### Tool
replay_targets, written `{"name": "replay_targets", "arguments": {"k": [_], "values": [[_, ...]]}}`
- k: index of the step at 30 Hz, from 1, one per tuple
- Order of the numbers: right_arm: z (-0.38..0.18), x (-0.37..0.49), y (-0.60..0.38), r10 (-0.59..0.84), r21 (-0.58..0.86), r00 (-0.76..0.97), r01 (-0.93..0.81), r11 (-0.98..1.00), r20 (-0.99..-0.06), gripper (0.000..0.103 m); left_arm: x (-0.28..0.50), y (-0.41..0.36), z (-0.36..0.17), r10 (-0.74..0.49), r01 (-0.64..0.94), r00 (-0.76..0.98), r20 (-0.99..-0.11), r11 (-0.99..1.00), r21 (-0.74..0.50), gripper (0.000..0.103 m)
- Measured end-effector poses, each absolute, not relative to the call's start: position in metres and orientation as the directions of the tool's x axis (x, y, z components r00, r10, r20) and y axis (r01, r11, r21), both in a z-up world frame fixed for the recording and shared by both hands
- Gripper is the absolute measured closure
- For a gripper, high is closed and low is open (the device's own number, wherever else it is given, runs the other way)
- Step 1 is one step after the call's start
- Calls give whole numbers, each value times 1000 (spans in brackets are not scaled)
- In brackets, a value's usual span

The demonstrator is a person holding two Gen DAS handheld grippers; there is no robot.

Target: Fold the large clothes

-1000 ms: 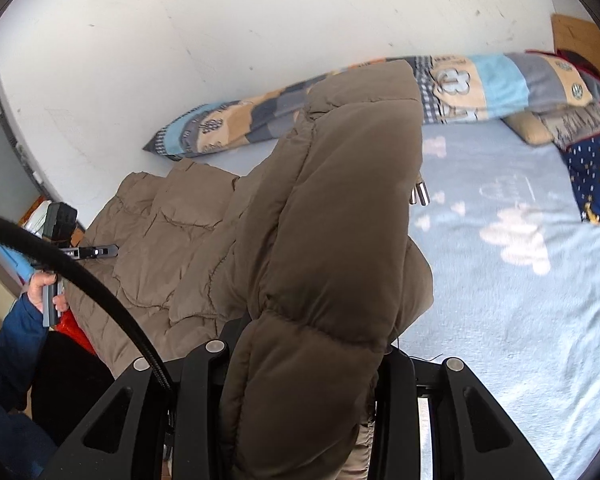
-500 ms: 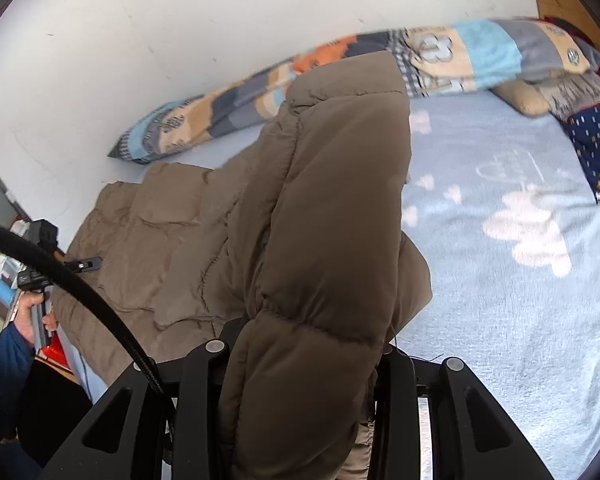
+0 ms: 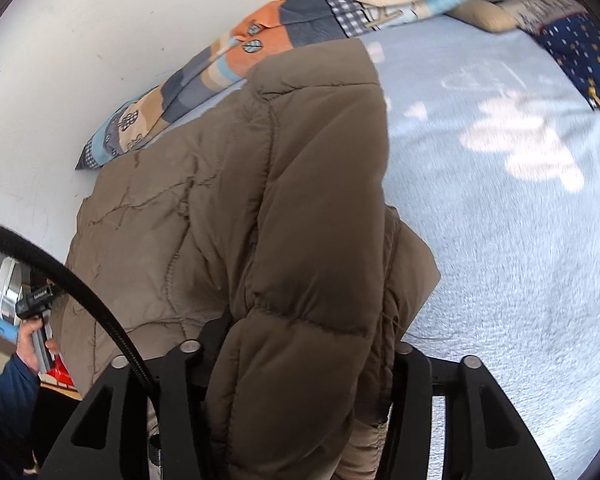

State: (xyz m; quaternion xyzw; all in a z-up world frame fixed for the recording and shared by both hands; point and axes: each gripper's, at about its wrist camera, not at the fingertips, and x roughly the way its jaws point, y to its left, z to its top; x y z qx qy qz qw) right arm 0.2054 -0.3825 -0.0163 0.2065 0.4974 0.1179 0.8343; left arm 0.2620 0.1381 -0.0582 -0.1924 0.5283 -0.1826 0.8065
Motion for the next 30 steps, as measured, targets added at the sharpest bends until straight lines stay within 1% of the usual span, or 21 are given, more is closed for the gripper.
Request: {"name": "replay_targets", "arguments": {"k": [1,3,5,10,14,16,19,20,23,24,26,27,28,29,30], "values": [[-18,206,-385,399,463,474,21,886,-785,33,262,141,-61,-510,80,372,-776,850,-520,16],[-23,204,-394,396,475,464,63,877,-792,27,260,148,-63,-523,57,371,-768,838,-543,15],[-24,199,-401,406,497,466,87,863,-786,26,257,154,-62,-520,45,379,-765,836,-546,15],[-13,180,-409,389,490,476,106,865,-789,25,248,174,-58,-544,19,381,-748,813,-582,15],[-4,153,-427,342,464,494,147,873,-800,24,246,189,-61,-571,-14,384,-725,782,-623,15],[-1,142,-439,343,489,514,178,854,-786,24,245,193,-61,-573,-32,389,-721,774,-632,15],[15,134,-434,280,435,540,181,882,-793,24,239,204,-55,-555,-46,421,-717,777,-628,15],[21,129,-432,257,415,551,183,891,-794,24,237,212,-55,-533,-80,441,-722,778,-623,15],[38,110,-434,211,405,595,213,889,-776,25,223,249,-61,-484,-242,521,-703,706,-665,15],[46,102,-433,168,377,614,229,897,-772,28,215,261,-57,-453,-278,559,-694,686,-672,15],[61,86,-426,133,355,645,226,907,-753,43,202,267,-41,-406,-280,616,-675,688,-669,15],[66,77,-421,122,340,652,219,914,-748,58,194,263,-25,-383,-238,648,-659,720,-652,15],[69,75,-414,112,324,656,210,923,-746,69,188,255,-12,-376,-194,662,-649,750,-632,15],[75,68,-400,103,288,662,177,941,-742,73,179,245,2,-363,-146,674,-644,789,-597,15],[77,65,-390,94,263,663,160,951,-742,81,164,231,16,-348,-84,692,-632,831,-549,15]]}}
